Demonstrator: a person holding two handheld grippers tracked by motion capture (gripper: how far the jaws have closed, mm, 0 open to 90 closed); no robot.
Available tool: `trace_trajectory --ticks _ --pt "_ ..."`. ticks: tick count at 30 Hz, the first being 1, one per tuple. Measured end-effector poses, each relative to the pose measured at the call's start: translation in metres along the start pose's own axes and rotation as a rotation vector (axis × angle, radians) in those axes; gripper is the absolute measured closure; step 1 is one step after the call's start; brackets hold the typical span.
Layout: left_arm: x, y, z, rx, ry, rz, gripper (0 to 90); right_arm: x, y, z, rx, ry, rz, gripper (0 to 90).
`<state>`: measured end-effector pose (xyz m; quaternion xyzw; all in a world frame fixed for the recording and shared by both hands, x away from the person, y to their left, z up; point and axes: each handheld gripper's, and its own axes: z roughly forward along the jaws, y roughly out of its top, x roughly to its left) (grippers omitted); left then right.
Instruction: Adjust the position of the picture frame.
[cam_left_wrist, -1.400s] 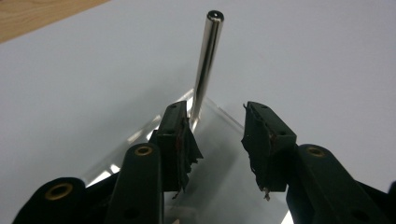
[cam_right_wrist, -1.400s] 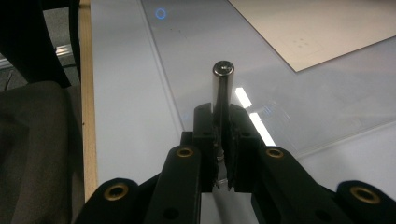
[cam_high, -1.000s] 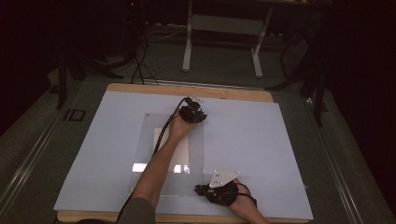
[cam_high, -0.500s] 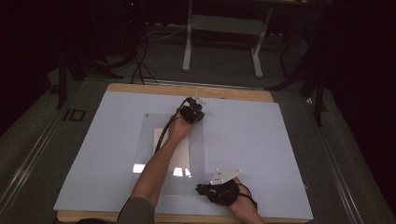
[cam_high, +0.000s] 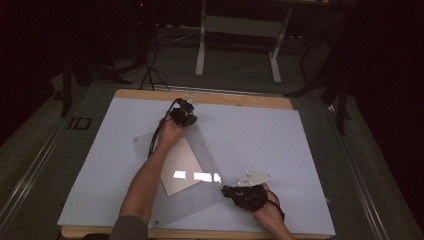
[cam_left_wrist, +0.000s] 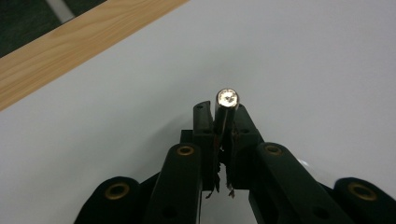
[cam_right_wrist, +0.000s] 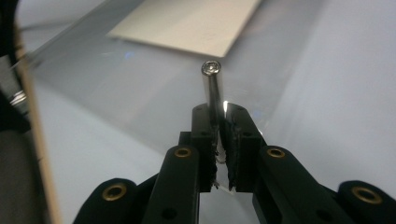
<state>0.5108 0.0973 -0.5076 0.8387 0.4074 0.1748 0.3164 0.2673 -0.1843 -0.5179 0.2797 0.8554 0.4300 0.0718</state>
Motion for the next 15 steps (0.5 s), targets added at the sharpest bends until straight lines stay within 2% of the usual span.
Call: trace_trajectory --ticks 3,6,8,12,15 --pt "0.016 -0.013 -0.011 0.001 -0.001 -0.035 85.0 -0.015 0.004 -0.004 -0.022 -0.028 0.041 82.9" --pt "0.025 -0.021 -0.022 0.001 0.003 -0.042 85.0 -0.031 0.009 -0.008 -0.043 -0.051 0.086 82.8" --pt "0.031 -0.025 -0.032 -0.026 0.0 -0.067 85.2 -0.042 0.013 -0.009 -0.054 -0.067 0.103 82.5" --pt "0.04 -0.032 -0.048 -0.036 -0.014 -0.062 85.5 -0.064 0.021 -0.014 -0.085 -0.104 0.131 81.5" --pt "0.042 -0.041 -0.057 -0.053 -0.028 -0.063 85.5 -0.083 0.026 -0.018 -0.134 -0.118 0.178 80.3"
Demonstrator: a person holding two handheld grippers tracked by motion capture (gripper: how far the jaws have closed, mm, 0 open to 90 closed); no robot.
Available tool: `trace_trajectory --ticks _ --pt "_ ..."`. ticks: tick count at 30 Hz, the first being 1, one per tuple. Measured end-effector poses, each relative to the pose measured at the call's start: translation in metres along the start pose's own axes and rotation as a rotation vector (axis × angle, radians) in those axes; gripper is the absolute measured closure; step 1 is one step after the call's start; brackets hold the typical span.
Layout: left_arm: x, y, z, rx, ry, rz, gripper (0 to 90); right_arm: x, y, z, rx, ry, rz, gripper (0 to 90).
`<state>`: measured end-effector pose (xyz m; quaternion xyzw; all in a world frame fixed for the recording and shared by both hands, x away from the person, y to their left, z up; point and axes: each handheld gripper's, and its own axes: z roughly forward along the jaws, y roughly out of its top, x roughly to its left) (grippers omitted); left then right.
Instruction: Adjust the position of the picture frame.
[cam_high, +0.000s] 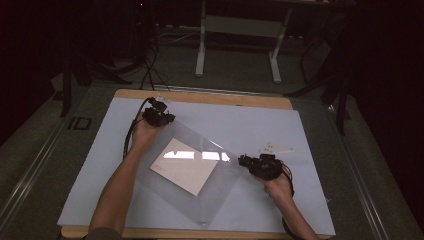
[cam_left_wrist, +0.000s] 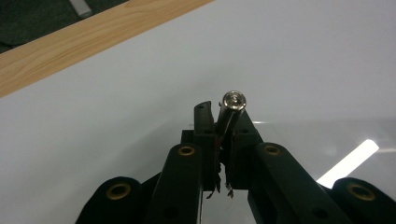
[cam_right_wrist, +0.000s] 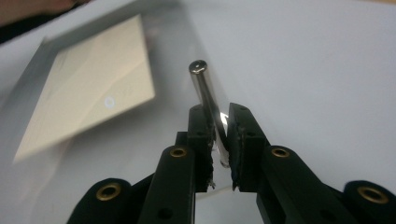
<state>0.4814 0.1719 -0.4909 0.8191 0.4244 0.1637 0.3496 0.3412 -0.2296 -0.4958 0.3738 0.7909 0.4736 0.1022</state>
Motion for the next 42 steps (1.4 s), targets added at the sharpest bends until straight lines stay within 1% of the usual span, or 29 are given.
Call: trace_trajectory --ticks 3,7,9,11,14,16,18,21,23,26,27,28,29,30,31,33,35,37,41,42 --pt "0.0 -0.008 -0.004 0.002 -0.009 -0.012 85.6 -0.016 0.008 0.004 -0.004 -0.033 0.02 80.3" --pt "-0.003 -0.017 -0.006 0.008 -0.006 -0.003 85.5 -0.035 0.018 0.013 0.01 -0.075 0.03 80.2" --pt "-0.005 -0.022 -0.007 0.017 -0.007 -0.001 85.5 -0.044 0.022 0.018 0.016 -0.091 0.042 80.2" --pt "-0.006 -0.027 -0.008 0.013 -0.005 -0.007 85.5 -0.053 0.025 0.024 0.019 -0.101 0.062 80.2" --pt "-0.008 -0.035 -0.011 0.007 0.004 -0.019 85.4 -0.064 0.029 0.035 0.025 -0.107 0.075 80.5" --pt "-0.009 -0.04 -0.015 -0.011 0.018 -0.038 85.2 -0.069 0.031 0.043 0.041 -0.105 0.068 80.8" --pt "-0.009 -0.047 -0.017 -0.029 0.033 -0.062 85.0 -0.07 0.033 0.05 0.05 -0.11 0.061 81.2" --pt "-0.006 -0.054 -0.017 -0.038 0.038 -0.097 85.0 -0.073 0.039 0.059 0.056 -0.112 0.054 81.4" --pt "-0.005 -0.056 -0.017 -0.045 0.051 -0.111 85.0 -0.073 0.043 0.064 0.056 -0.115 0.054 81.5" --pt "-0.003 -0.058 -0.016 -0.033 0.057 -0.106 85.0 -0.074 0.045 0.073 0.064 -0.13 0.057 81.9" --pt "-0.003 -0.058 -0.016 -0.033 0.057 -0.106 85.0 -0.074 0.045 0.073 0.064 -0.13 0.057 81.9" --pt "-0.004 -0.06 -0.012 -0.018 0.06 -0.108 85.0 -0.076 0.04 0.078 0.078 -0.134 0.073 82.1" --pt "-0.004 -0.06 -0.012 -0.018 0.06 -0.108 85.0 -0.076 0.04 0.078 0.078 -0.134 0.073 82.1" --pt "-0.005 -0.064 -0.01 -0.027 0.059 -0.119 84.9 -0.079 0.033 0.082 0.08 -0.13 0.096 82.2" --pt "-0.005 -0.065 -0.01 -0.035 0.053 -0.129 84.7 -0.08 0.031 0.081 0.07 -0.126 0.104 82.1" --pt "-0.007 -0.065 -0.011 -0.029 0.061 -0.121 84.8 -0.078 0.031 0.081 0.069 -0.136 0.087 82.4" --pt "-0.007 -0.065 -0.011 -0.028 0.062 -0.121 84.8 -0.078 0.032 0.081 0.073 -0.138 0.088 82.4" --pt "-0.008 -0.067 -0.011 -0.037 0.06 -0.112 84.9 -0.077 0.031 0.08 0.067 -0.14 0.093 82.3" --pt "-0.008 -0.068 -0.01 -0.049 0.057 -0.109 84.7 -0.077 0.027 0.078 0.045 -0.142 0.107 82.0" --pt "-0.007 -0.069 -0.01 -0.057 0.049 -0.11 84.6 -0.077 0.026 0.078 0.04 -0.141 0.111 82.0"
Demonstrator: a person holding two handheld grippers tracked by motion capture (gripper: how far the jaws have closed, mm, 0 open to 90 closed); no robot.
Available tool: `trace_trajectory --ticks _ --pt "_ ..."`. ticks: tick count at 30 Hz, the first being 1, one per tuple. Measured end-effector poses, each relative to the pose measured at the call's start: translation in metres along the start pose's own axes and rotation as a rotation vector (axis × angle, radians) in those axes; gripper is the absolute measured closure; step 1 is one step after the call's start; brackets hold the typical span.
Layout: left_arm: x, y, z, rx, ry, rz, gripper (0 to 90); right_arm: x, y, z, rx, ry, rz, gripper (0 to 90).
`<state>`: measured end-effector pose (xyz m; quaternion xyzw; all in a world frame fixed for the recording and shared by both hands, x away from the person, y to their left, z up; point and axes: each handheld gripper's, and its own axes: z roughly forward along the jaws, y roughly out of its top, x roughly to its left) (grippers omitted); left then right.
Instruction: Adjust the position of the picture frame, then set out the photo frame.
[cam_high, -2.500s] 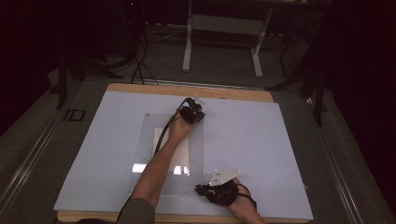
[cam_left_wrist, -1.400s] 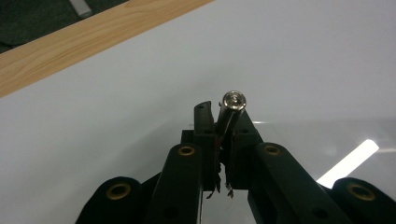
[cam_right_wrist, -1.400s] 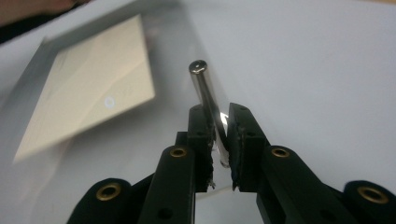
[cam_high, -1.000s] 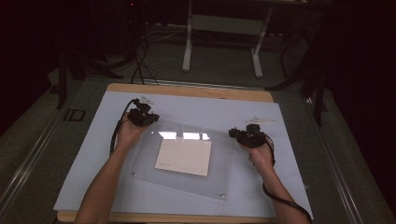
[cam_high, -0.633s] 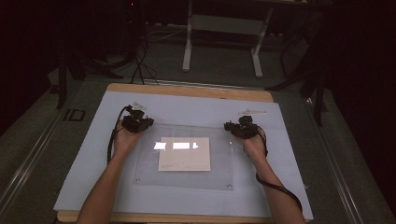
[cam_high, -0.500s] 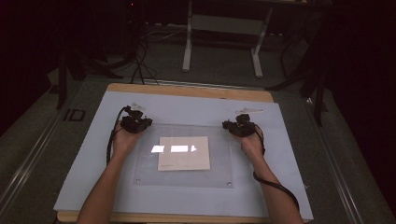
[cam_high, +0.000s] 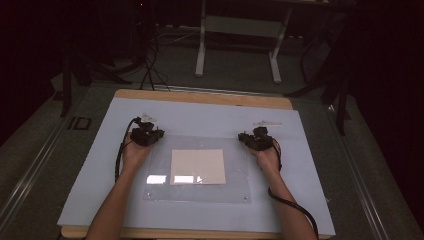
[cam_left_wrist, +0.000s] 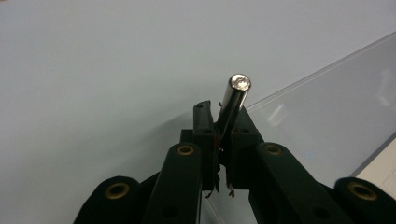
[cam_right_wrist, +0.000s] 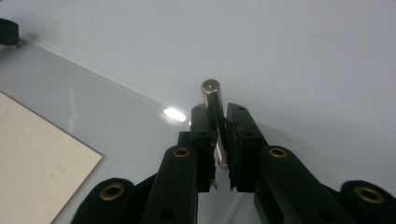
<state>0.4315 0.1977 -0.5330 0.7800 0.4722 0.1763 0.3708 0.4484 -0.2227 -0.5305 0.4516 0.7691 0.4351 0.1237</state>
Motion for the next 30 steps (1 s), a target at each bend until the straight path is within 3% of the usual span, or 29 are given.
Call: trace_trajectory --ticks 8,11,15,16,19,30 --pt "0.001 -0.002 0.001 -0.015 -0.007 -0.014 83.6 0.0 0.0 0.0 0.003 0.001 -0.008 82.0" --pt "0.001 -0.005 0.0 -0.04 -0.023 -0.039 71.6 -0.001 -0.001 0.0 0.001 0.007 -0.009 81.8" --pt "0.0 -0.008 -0.006 -0.068 -0.022 -0.04 64.4 -0.001 -0.001 0.0 -0.002 0.01 -0.014 81.7" --pt "0.0 -0.008 -0.006 -0.068 -0.022 -0.04 64.4 -0.001 -0.001 0.0 -0.002 0.01 -0.014 81.7" --pt "0.005 -0.017 -0.014 -0.14 -0.037 -0.095 65.0 -0.002 -0.002 0.0 -0.006 0.012 -0.011 81.6" --pt "0.005 -0.018 -0.022 -0.249 -0.042 -0.097 74.8 -0.001 -0.002 0.0 -0.004 0.011 -0.016 81.6"
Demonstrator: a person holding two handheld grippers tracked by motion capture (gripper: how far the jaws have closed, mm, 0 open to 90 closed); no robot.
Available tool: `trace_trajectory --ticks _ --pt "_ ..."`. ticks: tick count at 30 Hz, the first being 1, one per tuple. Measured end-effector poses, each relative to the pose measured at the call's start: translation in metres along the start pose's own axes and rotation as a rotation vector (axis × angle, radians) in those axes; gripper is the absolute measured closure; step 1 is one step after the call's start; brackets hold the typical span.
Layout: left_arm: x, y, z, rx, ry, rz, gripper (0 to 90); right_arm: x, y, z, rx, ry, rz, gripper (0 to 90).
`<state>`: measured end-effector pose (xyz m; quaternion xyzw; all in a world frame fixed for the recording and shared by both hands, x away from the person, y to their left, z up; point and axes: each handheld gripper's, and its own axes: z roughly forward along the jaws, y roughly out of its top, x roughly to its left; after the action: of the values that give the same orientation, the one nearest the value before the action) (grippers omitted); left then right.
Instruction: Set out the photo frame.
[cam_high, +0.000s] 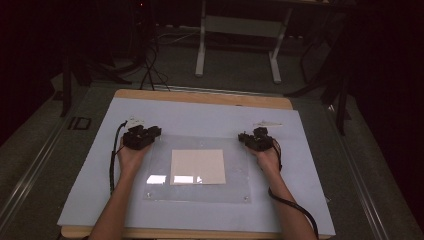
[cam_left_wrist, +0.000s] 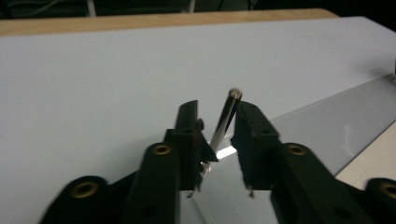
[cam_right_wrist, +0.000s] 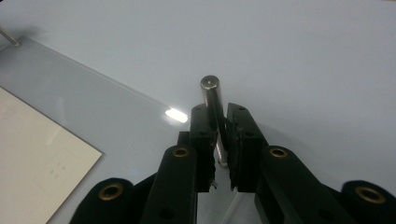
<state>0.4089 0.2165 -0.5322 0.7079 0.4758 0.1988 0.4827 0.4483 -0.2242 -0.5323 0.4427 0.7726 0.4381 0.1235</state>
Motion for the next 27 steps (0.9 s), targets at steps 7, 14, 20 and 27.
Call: trace_trajectory --ticks 7,14,20,27 --pt "-0.008 0.002 0.001 -0.006 0.041 0.048 83.6 0.016 0.003 -0.004 0.005 -0.073 -0.118 72.6" --pt "-0.008 0.001 -0.002 -0.032 0.034 0.025 81.4 0.019 0.001 -0.011 -0.061 -0.099 -0.113 73.5" --pt "-0.008 0.0 -0.004 -0.04 0.034 0.018 81.3 0.016 0.009 -0.016 -0.072 -0.102 -0.085 83.9" --pt "-0.01 -0.002 -0.003 -0.046 0.054 0.003 82.2 0.016 0.007 -0.015 -0.079 -0.102 -0.074 84.6"
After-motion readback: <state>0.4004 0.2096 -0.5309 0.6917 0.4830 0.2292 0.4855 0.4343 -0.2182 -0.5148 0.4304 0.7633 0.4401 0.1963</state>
